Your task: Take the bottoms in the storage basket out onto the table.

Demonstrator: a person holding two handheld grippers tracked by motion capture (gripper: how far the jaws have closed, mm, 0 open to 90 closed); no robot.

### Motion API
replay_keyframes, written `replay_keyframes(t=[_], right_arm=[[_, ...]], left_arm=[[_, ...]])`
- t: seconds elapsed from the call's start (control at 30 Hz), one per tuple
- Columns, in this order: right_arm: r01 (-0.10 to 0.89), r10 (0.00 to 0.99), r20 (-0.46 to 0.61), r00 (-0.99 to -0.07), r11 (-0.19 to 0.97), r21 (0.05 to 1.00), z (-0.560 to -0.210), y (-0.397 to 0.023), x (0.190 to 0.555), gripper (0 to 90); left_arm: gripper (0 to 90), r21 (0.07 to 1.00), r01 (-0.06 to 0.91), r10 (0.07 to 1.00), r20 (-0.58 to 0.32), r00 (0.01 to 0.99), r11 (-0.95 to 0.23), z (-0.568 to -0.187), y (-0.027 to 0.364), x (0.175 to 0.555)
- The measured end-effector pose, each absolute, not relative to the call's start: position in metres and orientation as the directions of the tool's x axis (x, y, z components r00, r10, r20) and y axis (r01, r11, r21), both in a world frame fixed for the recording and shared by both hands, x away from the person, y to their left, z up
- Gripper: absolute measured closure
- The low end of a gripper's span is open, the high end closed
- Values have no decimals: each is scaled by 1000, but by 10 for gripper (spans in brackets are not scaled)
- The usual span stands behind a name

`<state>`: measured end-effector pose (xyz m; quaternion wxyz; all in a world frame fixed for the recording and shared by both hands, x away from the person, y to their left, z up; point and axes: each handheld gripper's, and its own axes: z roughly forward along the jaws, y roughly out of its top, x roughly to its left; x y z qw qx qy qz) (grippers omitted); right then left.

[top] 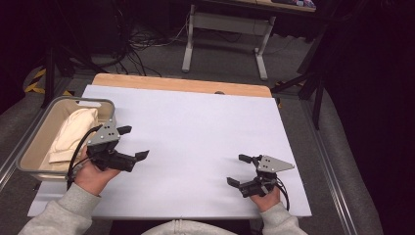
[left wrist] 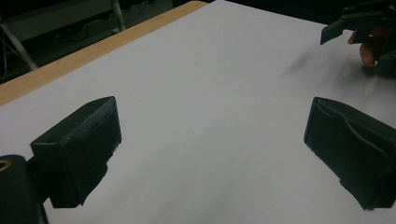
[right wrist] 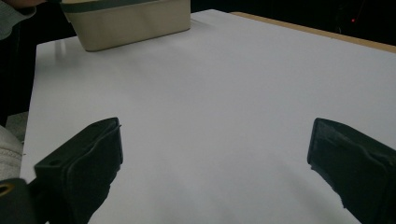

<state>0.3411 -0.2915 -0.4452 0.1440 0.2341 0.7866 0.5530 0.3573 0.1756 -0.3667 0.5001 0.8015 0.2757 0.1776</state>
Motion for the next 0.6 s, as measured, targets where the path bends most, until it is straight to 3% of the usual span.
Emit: replay_keyframes(t=[0.6], right_arm=[[210,527,35,-849,276,938,-445,-292,341,31]], left_arm=[[47,894,282,666,26,745,-349,-349,198,367]])
